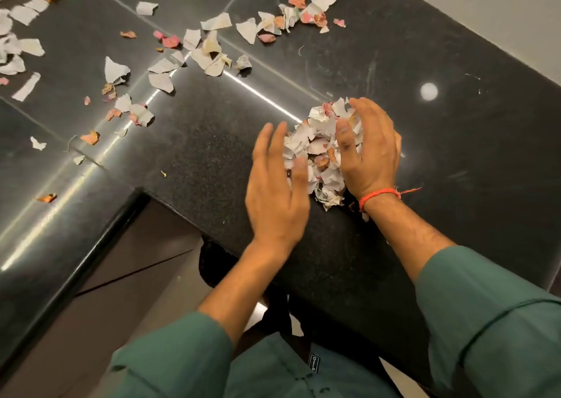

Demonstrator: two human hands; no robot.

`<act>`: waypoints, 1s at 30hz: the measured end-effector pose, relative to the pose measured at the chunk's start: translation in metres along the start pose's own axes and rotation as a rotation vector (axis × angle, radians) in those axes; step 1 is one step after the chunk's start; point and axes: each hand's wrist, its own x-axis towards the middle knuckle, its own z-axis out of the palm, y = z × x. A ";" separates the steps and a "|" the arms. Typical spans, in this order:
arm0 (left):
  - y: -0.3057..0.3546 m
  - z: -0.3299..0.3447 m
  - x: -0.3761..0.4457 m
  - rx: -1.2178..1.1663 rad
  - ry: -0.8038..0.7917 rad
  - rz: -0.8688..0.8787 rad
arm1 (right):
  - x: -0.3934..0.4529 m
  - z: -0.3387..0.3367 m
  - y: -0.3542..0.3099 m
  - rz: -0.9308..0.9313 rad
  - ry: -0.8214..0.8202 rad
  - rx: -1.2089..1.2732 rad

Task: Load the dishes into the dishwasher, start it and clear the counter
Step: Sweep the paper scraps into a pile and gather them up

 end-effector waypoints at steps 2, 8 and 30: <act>0.012 0.015 0.009 -0.012 0.019 -0.012 | 0.000 0.000 0.000 0.000 -0.006 0.005; 0.026 0.045 0.034 0.047 0.016 0.053 | 0.001 0.002 0.002 -0.006 0.004 0.033; 0.053 0.087 0.043 -0.330 0.094 -0.086 | 0.006 -0.006 0.009 0.049 0.127 0.399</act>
